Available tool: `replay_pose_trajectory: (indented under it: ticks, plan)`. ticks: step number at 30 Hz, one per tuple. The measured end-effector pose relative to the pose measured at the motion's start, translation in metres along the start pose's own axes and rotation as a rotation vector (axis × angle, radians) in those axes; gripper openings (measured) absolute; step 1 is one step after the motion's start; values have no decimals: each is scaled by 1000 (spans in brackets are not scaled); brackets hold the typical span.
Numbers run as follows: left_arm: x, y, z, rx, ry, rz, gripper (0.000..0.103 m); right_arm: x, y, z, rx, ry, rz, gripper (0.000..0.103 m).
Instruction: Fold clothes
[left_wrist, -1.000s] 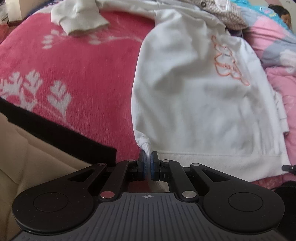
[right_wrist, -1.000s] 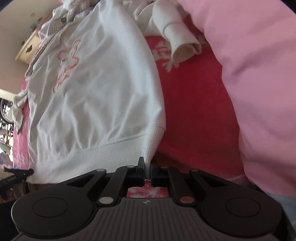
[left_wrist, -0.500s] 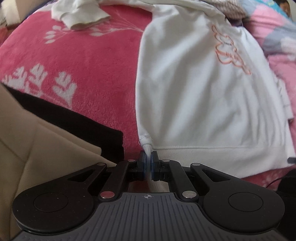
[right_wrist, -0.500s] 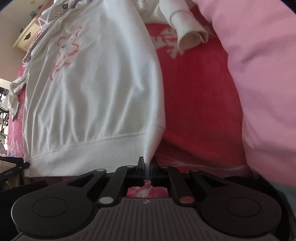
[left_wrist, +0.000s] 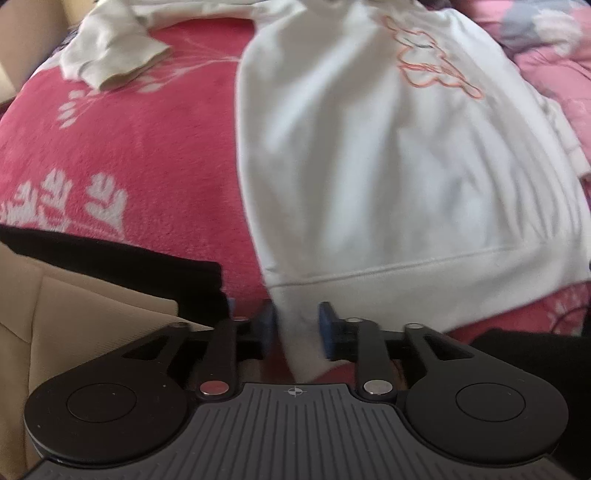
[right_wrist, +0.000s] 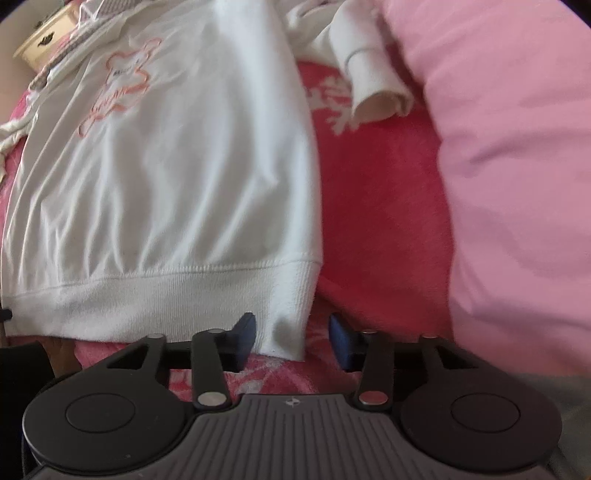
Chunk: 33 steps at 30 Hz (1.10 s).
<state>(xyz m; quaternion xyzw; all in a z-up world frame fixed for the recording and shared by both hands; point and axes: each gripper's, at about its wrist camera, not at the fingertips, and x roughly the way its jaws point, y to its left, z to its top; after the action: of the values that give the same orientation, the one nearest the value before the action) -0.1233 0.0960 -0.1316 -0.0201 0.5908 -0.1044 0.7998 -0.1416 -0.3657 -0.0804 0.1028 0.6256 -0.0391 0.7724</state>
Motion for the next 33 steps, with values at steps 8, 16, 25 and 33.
replay_pose_trajectory:
  ticks: [8, 16, 25, 33]
  plan:
    - [-32, -7, -1, 47, -38, 4, 59, -44, 2, -14, -40, -190, -38, 51]
    - [-76, -7, 15, 32, -192, 24, 60, -47, 45, -9, -188, -381, 121, 45]
    - [8, -27, 14, -16, -74, -136, 59, 44, 55, -7, -162, -115, 117, 33]
    - [-4, -27, 26, -17, -77, -164, 59, 4, 33, 2, -102, -291, 177, 30]
